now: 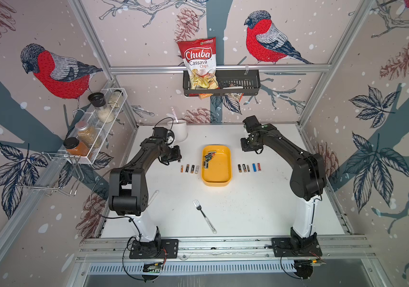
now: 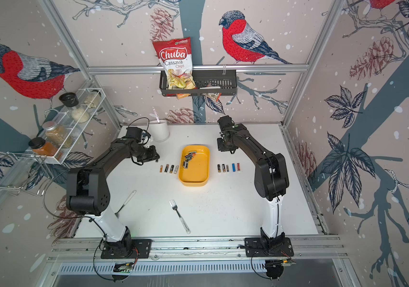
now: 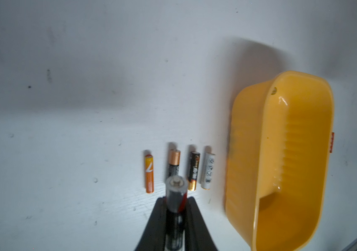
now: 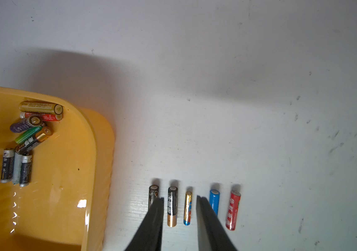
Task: Take the batteries out of the storage box
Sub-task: Pick up the battery from the storage box, then place the battery at the center of the board.
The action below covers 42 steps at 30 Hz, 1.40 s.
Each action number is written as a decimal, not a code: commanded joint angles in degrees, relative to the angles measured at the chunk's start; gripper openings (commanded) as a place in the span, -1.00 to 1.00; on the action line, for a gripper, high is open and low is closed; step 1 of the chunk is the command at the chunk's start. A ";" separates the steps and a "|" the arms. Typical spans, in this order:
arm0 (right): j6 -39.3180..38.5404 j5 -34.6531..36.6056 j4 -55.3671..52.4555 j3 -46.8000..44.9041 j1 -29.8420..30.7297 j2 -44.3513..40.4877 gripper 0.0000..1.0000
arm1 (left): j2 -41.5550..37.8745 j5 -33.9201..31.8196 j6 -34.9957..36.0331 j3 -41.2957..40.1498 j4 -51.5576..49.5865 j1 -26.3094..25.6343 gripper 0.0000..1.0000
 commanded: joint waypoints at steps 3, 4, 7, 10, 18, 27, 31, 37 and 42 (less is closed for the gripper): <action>0.53 0.61 -1.35 0.77 0.32 0.12 -0.36 | 1.90 -7.60 1.64 -1.73 -0.36 1.14 -0.69; 0.54 0.71 -1.45 0.77 0.36 0.20 -0.36 | 2.40 -7.85 1.73 -2.06 -0.16 1.26 -0.69; 0.60 0.85 -1.60 0.69 0.37 0.18 -0.36 | 3.40 -8.31 1.47 -2.72 1.37 1.29 -0.69; 0.58 0.97 -1.69 0.77 0.33 0.12 -0.36 | 4.96 -8.67 1.55 -2.75 1.72 1.26 -0.69; 0.62 1.31 -1.92 0.86 0.24 0.05 -0.36 | 7.72 -7.80 1.56 -3.66 3.34 1.23 -0.69; 0.58 1.50 -1.93 0.26 0.22 -0.35 -0.36 | 8.72 -7.27 1.12 -3.67 3.69 -0.32 -0.68; 0.62 1.52 -1.90 0.07 0.05 -0.58 -0.35 | 9.15 -7.43 0.73 -3.53 3.86 -0.87 -0.67; 0.59 1.42 -1.67 -0.42 0.02 -0.69 -0.36 | 9.95 -7.78 0.68 -2.87 3.59 -1.19 -0.67; 0.62 1.46 -1.54 -0.89 -0.07 -0.92 -0.36 | 10.37 -8.32 0.37 -2.60 4.08 -1.50 -0.67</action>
